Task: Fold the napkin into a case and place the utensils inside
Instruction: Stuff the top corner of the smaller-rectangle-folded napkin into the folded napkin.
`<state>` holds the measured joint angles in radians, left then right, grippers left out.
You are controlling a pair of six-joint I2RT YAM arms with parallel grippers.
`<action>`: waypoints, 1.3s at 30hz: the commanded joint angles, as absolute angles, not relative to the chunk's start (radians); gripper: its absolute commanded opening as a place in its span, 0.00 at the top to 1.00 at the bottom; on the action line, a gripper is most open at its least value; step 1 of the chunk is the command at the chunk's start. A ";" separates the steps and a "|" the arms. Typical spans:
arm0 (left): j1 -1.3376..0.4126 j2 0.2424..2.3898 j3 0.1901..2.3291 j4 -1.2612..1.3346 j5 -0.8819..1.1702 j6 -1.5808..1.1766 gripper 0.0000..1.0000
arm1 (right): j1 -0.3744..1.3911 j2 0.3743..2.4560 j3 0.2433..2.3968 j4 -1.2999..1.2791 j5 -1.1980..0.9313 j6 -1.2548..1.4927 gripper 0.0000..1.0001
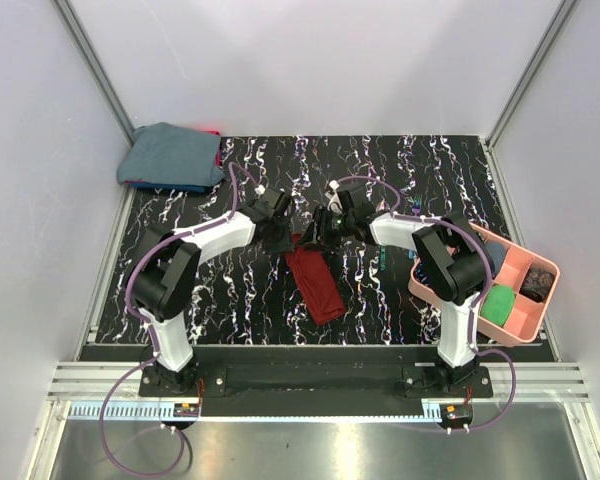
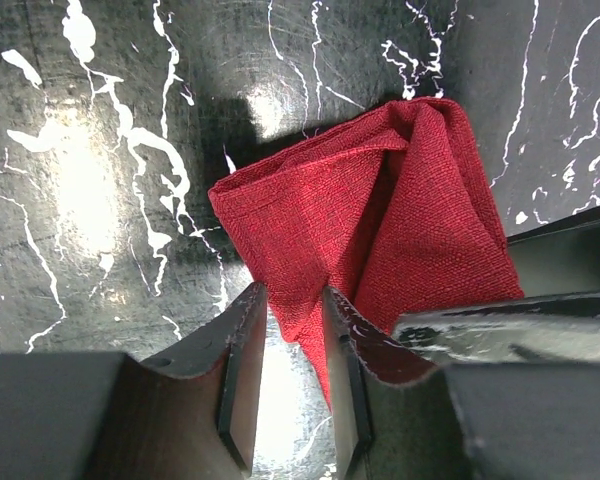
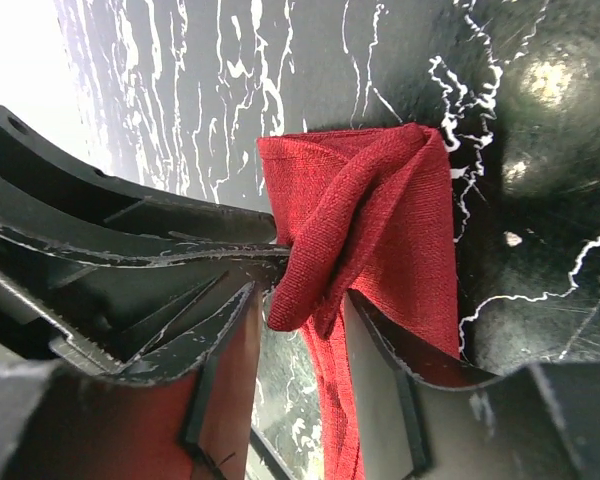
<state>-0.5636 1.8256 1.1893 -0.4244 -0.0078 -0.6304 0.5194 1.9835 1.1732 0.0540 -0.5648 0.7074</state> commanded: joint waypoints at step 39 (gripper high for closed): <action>-0.515 1.698 1.097 -0.293 0.032 -0.741 0.74 | 0.669 1.871 1.224 -0.034 -0.183 0.490 0.60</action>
